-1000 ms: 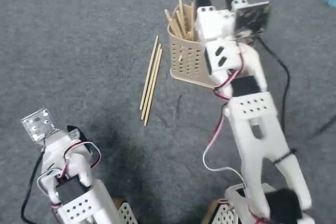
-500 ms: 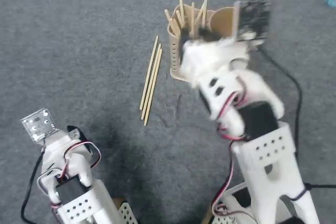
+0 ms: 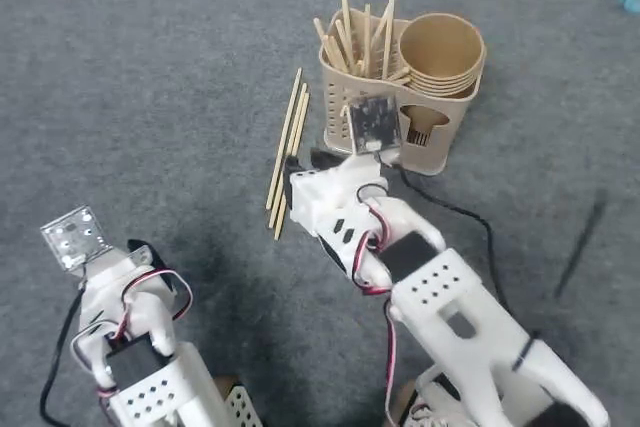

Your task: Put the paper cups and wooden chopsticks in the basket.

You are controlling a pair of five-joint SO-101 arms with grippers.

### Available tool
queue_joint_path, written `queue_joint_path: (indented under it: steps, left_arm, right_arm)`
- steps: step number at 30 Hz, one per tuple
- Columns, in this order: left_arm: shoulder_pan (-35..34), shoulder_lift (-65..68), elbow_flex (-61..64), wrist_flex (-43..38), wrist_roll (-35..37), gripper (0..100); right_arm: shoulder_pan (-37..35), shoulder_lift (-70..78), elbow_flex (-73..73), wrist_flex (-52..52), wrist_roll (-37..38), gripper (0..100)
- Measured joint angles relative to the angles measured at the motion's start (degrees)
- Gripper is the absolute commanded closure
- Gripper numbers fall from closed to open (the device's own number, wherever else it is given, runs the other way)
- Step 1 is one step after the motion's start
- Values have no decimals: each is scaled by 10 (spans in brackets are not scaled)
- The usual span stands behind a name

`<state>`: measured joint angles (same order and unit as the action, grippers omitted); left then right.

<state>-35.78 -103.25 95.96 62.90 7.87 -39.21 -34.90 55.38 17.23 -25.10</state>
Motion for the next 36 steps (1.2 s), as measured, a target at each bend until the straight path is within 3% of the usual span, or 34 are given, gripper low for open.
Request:
queue_joint_path:
  steps: [5, 18, 36]
  left_arm:
    - [-1, 0, 0, 0, 0, 930]
    - [-1, 0, 0, 2, 0, 930]
    - [-1, 0, 0, 2, 0, 930]
  right_arm:
    - [-2, 119, 3, -96, -17, 924]
    - [-2, 505, -233, -105, -18, 924]
    - [1, 616, -479, 194, -18, 940]
